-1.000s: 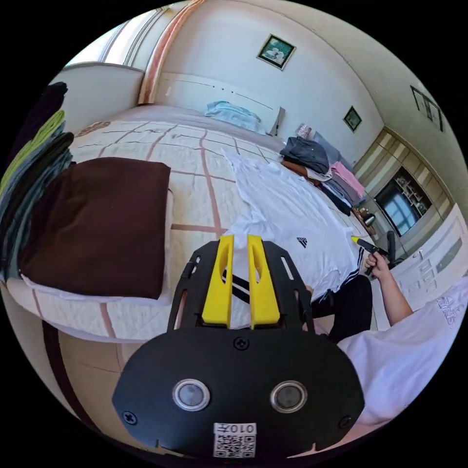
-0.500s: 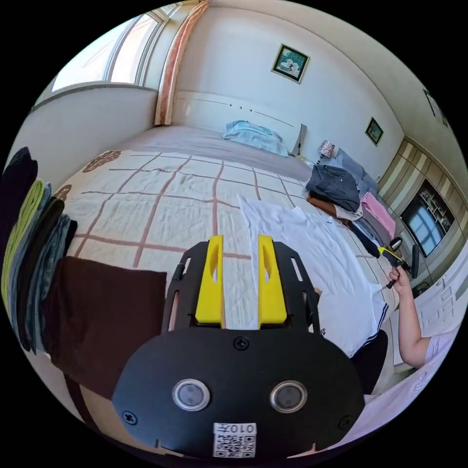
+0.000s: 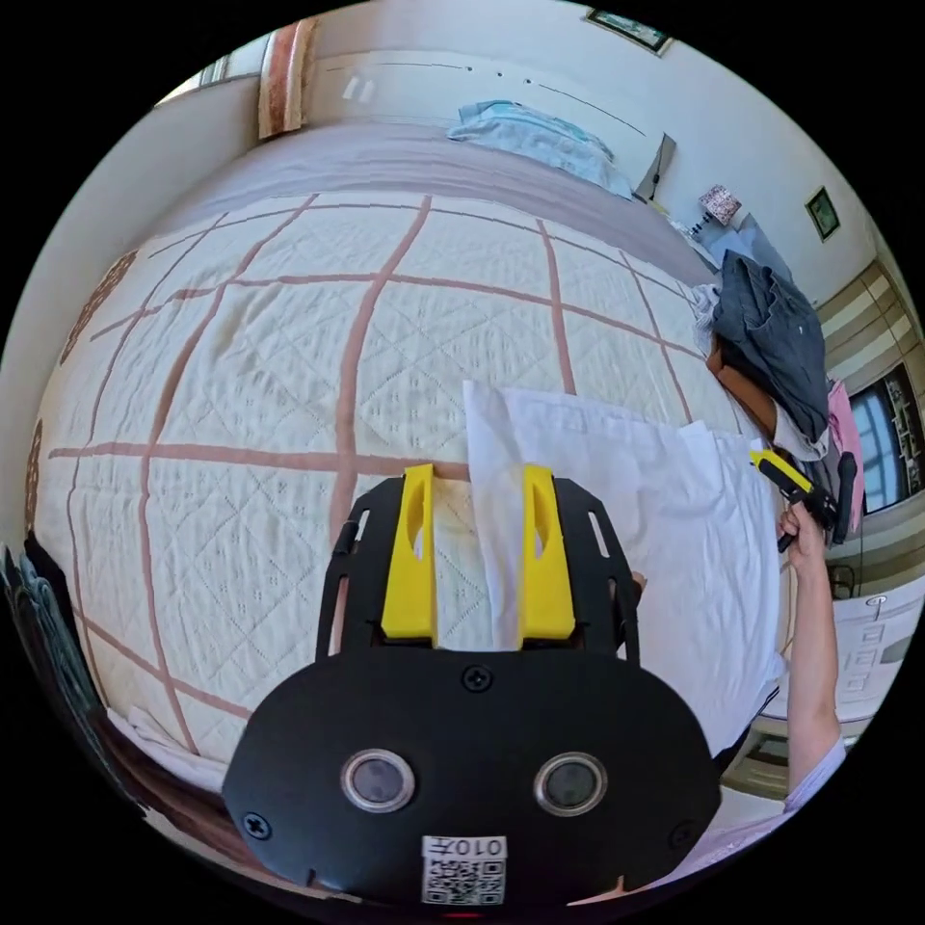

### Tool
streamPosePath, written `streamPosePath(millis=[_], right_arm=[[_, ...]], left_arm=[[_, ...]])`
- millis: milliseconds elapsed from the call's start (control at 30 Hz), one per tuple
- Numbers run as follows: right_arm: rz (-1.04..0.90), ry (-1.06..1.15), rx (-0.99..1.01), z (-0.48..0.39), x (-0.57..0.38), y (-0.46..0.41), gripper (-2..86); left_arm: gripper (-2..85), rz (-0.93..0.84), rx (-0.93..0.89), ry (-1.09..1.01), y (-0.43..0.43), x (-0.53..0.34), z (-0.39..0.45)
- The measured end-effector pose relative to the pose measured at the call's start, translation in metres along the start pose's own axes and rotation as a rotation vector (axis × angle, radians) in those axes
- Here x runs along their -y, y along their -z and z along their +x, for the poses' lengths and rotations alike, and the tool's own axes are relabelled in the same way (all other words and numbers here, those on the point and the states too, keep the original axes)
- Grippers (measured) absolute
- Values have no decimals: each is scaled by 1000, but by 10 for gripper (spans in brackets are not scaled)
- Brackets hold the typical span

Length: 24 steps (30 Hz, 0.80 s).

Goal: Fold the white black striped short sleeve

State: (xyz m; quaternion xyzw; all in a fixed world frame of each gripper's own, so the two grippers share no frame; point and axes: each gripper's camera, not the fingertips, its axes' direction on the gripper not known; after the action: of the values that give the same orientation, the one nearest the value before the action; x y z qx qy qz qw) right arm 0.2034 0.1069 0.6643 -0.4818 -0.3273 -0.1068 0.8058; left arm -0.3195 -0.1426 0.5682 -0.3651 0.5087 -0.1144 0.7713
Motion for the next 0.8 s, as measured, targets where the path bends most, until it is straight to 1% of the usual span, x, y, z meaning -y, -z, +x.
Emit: streamPosePath(millis=[100,167,233,267,333,400,467,533,567,633,700,800], right_arm=[[39,41,12,6,-1,16,23],[55,16,102,26,3,28,19],[62,-14,147,40,8,31,18],[55,-8,147,42,12,27,18],[29,50,121,32,18,14,20],[-34,83,55,20,21,-3,21],[-9,61,38,16,19,-4,18],[-6,47,67,18,18,0,15],[4,46,73,20,16,2,15],[18,52,85,20,13,4,14],[12,57,78,21,11,5,14],[11,52,87,21,8,2,16]], left_arm=[[46,4,44,-26,4,10,0],[26,36,-6,-22,14,13,-10],[10,136,-168,24,25,14,-40],[8,165,-187,34,26,14,-47],[5,200,-160,70,19,22,-67],[7,183,-163,120,6,28,-79],[13,157,-205,165,-7,32,-87],[25,70,-333,120,-32,46,-85],[27,61,-329,109,-36,49,-83],[33,69,-225,94,-44,55,-77],[37,59,-208,101,-54,60,-76],[32,116,-221,36,-62,67,-62]])
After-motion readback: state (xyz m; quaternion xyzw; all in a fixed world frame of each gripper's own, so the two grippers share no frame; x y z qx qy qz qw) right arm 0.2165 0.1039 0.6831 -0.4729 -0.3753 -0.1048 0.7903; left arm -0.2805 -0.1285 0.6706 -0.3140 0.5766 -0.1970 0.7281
